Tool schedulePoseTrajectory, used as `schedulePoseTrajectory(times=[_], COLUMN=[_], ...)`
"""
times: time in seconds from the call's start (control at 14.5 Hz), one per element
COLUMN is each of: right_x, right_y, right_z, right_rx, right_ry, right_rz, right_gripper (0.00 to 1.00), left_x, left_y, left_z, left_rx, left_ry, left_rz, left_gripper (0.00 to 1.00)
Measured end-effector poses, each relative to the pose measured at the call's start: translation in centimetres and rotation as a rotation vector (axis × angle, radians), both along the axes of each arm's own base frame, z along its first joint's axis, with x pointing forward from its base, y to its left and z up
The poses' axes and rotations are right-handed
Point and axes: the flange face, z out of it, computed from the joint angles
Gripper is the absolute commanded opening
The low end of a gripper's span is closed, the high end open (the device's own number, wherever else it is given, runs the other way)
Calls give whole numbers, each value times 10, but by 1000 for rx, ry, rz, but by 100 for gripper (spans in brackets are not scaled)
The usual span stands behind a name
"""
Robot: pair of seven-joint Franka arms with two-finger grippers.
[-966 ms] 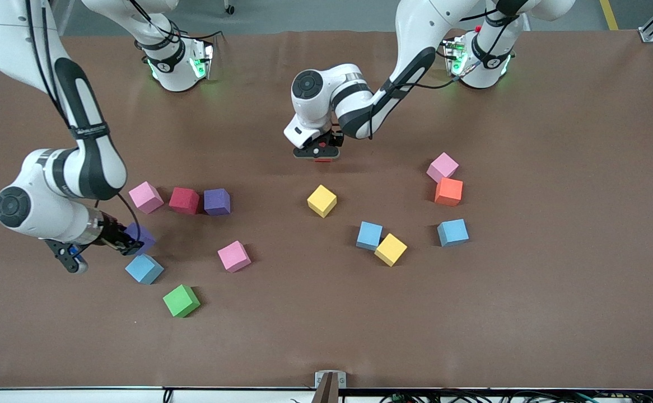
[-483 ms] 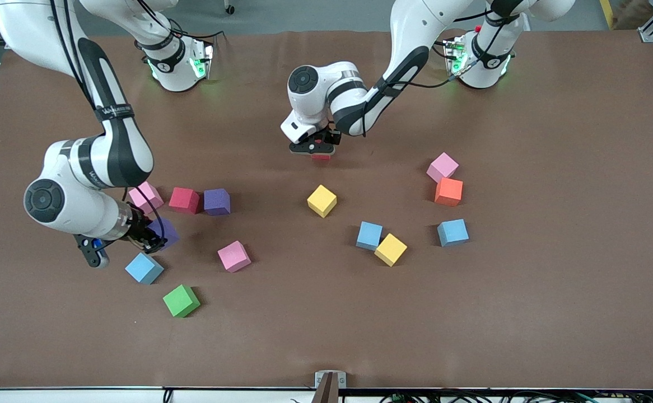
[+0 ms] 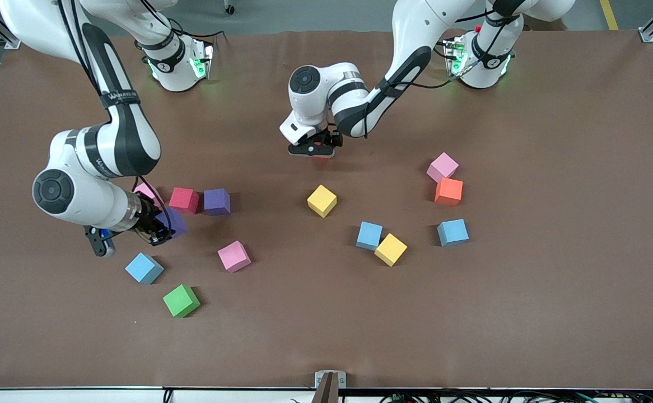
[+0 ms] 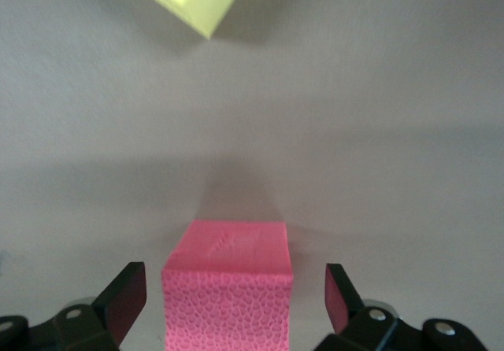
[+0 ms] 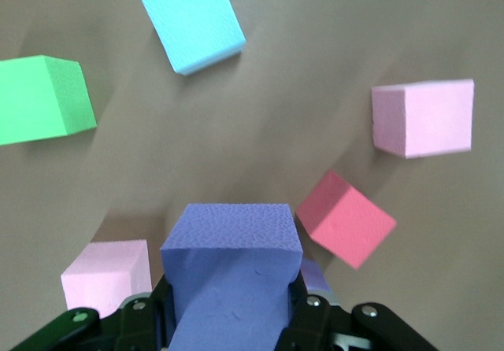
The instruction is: Arrange 11 blocks into digit 3
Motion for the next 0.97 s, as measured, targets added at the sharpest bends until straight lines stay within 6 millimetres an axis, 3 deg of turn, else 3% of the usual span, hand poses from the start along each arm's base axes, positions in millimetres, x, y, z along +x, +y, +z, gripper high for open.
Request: schedulePoseTrajectory(times=[0.14, 0.35, 0.48, 0.69, 0.97], right_x=[-16, -45, -58, -87, -132], right_y=[14, 44, 55, 72, 120], right_z=[14, 36, 38, 20, -5], right_rx=[15, 30, 27, 19, -25], right_ry=[-2, -7, -17, -34, 12], right_rz=[-29, -92, -142, -237, -354], right_gripper=[0, 0, 0, 0, 0], left_x=[28, 88, 119, 137, 148], left_y=[12, 41, 53, 52, 48], left_z=[12, 29, 40, 42, 23], left_rx=[-15, -44, -74, -99, -88], left_ry=[-18, -44, -42, -19, 15], left_rz=[38, 137, 277, 524, 826], left_gripper=[100, 100, 100, 100, 100])
